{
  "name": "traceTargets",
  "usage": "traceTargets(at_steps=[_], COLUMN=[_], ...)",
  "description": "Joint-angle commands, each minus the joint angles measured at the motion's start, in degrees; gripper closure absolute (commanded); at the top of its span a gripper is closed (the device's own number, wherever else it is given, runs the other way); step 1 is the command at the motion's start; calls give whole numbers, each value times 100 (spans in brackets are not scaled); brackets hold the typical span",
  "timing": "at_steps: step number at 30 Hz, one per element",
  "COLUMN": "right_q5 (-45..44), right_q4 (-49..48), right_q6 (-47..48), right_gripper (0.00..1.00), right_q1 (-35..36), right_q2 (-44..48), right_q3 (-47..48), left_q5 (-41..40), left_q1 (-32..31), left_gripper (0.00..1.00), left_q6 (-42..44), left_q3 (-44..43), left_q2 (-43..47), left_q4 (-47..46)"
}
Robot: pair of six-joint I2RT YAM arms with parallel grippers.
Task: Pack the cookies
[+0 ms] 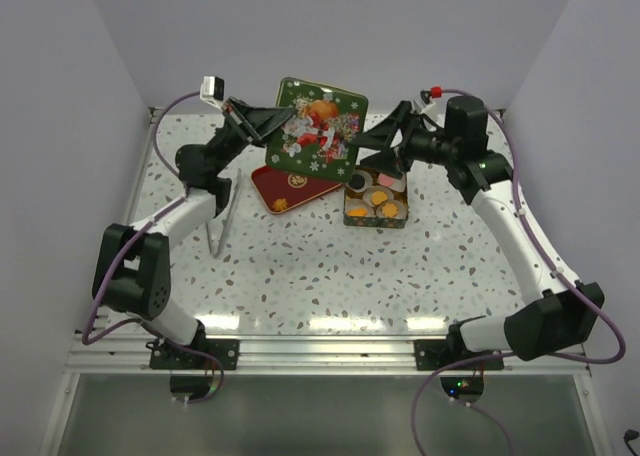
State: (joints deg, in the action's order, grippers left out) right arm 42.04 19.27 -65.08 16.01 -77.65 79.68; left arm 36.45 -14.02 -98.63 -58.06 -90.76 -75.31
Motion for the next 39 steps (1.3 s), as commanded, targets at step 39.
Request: traceTargets(at_steps=[39], right_q5=[-1366], right_q4=[1671], right_q6=[2343], right_gripper=[40], right_q1=[-1117], right_q2=[-884], right_q3=[-1075], left_q5=[-1648], left_q1=[-936], left_gripper=[100], left_q6=[-974], left_q3=[-144], left_q2=[-3246], left_q4=[-1539])
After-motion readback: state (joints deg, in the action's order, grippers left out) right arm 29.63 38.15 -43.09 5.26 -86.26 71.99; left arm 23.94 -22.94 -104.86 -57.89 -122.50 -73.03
